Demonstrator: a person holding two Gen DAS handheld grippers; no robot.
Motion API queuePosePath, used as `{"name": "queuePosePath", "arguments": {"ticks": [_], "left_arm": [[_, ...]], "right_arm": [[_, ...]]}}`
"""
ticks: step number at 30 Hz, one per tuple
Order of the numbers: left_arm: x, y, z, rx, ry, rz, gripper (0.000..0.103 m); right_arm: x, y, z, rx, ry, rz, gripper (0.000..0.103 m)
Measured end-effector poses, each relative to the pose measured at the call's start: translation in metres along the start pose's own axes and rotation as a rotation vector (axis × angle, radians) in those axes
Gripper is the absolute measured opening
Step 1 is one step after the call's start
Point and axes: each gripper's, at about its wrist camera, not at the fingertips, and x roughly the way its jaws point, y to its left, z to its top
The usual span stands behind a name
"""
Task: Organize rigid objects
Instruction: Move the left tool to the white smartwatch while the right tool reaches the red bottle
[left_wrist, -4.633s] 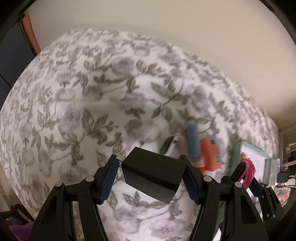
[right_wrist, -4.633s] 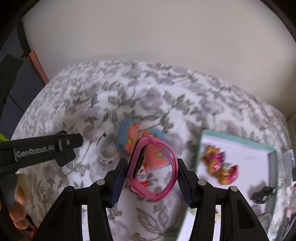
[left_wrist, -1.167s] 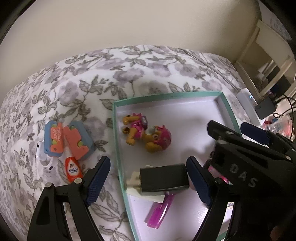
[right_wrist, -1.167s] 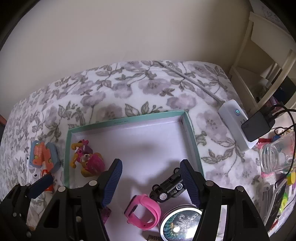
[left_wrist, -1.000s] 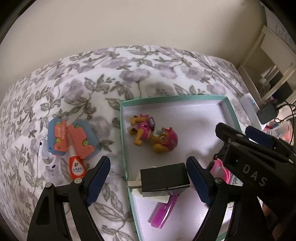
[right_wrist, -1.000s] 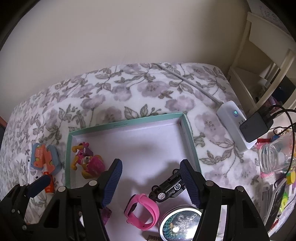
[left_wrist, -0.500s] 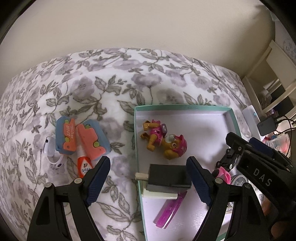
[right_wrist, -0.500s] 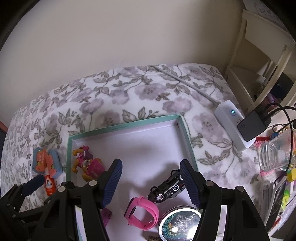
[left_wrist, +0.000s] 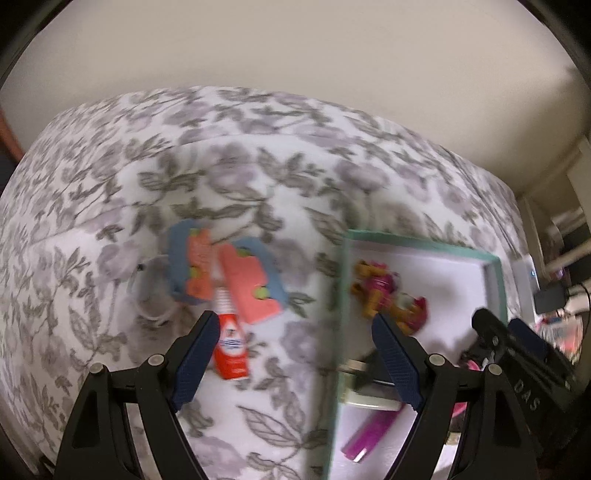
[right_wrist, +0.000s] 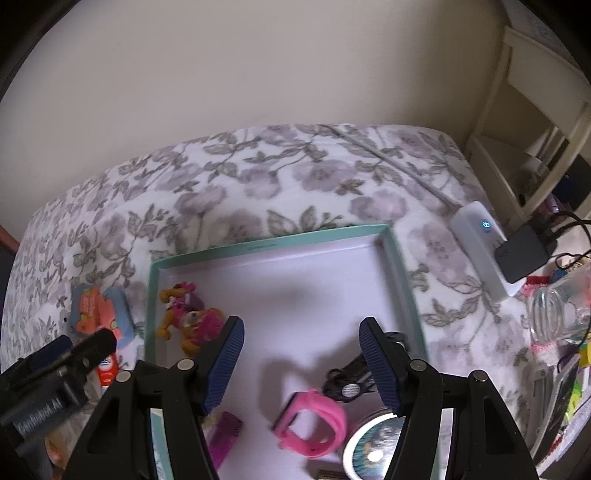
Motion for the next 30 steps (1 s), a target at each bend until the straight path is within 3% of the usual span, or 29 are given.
{"name": "queuePosePath", "arguments": {"ticks": [1,3,5,9,22,30], "left_arm": [[0.000,0.005,0.001,-0.015,0.001,0.004,0.085],[0.001,0.020,0.004,-0.058,0.012,0.003,0.085],[0.001,0.033,0.007,-0.097,0.016,-0.004,0.085],[-0.003,0.061,0.013,-0.163,0.001,0.010,0.095],[-0.013,0.139,0.022,-0.300,-0.014,0.048,0.095],[-0.010,0.155,0.022,-0.309,0.012,0.037,0.095]], "right_arm": [[0.001,0.004,0.000,-0.006,0.000,0.003,0.079],[0.001,0.015,-0.001,-0.028,-0.007,0.012,0.086],[0.001,0.026,-0.002,-0.051,-0.008,0.018,0.086],[0.003,0.046,-0.004,-0.093,-0.008,0.023,0.090],[0.000,0.119,-0.016,-0.200,-0.024,0.116,0.090],[0.004,0.154,-0.025,-0.248,-0.029,0.186,0.090]]}}
